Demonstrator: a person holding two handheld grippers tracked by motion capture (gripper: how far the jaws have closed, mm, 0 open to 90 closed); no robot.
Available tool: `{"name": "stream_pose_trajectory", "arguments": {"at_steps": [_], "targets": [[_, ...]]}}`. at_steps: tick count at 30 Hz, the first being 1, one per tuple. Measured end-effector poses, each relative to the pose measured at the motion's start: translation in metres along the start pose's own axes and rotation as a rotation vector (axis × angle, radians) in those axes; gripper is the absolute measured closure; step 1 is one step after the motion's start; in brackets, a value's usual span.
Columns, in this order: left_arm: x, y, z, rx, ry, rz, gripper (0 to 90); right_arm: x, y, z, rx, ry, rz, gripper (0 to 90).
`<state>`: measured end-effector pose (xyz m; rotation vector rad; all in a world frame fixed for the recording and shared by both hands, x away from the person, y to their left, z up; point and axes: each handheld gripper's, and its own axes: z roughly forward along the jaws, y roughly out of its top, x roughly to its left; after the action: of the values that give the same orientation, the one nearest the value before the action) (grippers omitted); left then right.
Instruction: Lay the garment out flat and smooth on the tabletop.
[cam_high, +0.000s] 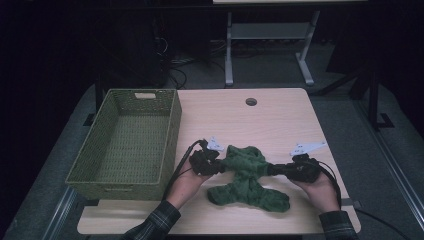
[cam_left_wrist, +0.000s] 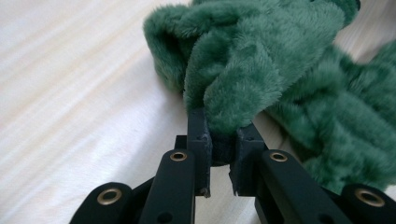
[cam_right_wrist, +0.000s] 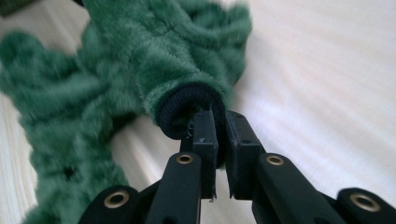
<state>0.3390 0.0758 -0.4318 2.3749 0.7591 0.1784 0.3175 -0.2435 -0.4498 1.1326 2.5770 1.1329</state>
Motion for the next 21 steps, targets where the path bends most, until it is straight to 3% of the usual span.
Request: {"name": "stream_pose_trajectory", "arguments": {"at_steps": [5, 8, 10, 13, 15, 19, 21], "targets": [[0.0, -0.006, 0.012, 0.041, -0.017, -0.006, 79.8, 0.0, -0.005, 0.01, 0.055, 0.003, 0.001, 83.4], [0.001, -0.007, 0.013, 0.043, -0.017, -0.003, 78.6, -0.001, -0.007, 0.013, 0.055, 0.01, -0.003, 83.1], [0.001, -0.007, 0.01, 0.033, -0.017, -0.01, 68.6, 0.0, -0.006, 0.012, 0.057, 0.005, 0.004, 80.2], [0.003, -0.004, -0.002, 0.007, -0.017, -0.024, 51.1, 0.001, -0.002, 0.003, 0.019, -0.006, -0.002, 68.6], [0.004, 0.0, -0.013, -0.031, -0.028, -0.037, 44.3, 0.001, 0.008, -0.011, -0.046, -0.007, 0.001, 63.3], [0.006, 0.012, -0.028, -0.069, -0.017, -0.03, 42.3, -0.001, 0.022, -0.018, -0.083, -0.01, 0.002, 62.3], [0.008, 0.018, -0.03, -0.081, -0.014, -0.03, 41.8, -0.003, 0.04, -0.015, -0.101, -0.016, -0.011, 62.3]]}}
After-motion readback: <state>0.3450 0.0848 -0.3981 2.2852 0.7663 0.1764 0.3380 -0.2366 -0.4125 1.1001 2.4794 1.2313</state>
